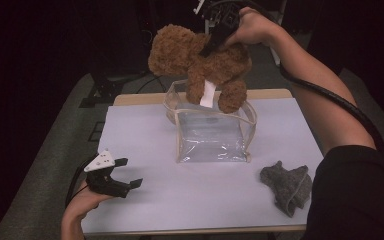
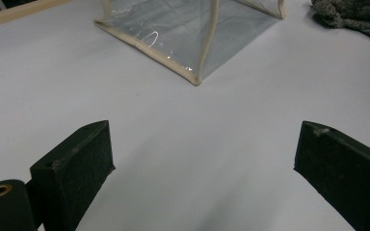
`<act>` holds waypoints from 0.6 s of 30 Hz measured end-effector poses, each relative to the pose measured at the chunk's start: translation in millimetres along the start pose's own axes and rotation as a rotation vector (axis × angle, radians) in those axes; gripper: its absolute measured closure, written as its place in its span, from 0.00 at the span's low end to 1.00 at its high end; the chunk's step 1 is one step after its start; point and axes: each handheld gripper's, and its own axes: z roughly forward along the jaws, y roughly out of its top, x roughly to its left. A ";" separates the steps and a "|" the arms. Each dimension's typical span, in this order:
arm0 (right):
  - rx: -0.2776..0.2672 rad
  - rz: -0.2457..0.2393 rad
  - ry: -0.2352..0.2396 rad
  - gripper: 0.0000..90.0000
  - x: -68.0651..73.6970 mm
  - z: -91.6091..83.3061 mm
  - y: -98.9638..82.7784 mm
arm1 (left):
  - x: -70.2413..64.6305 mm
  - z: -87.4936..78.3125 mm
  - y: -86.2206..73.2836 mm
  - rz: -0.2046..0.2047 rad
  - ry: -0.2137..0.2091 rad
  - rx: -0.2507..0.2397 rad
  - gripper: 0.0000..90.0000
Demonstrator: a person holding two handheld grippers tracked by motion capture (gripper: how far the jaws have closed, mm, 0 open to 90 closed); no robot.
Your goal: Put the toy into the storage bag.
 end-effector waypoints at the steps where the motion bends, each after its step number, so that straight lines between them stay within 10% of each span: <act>1: -0.002 -0.012 0.010 0.71 3.0 1.0 0.6 | 0.0 0.5 0.2 0.004 -0.001 0.000 0.06; 18: -0.041 -0.100 0.134 0.70 63.8 16.7 11.5 | -1.8 0.4 0.7 0.008 -0.006 -0.002 0.06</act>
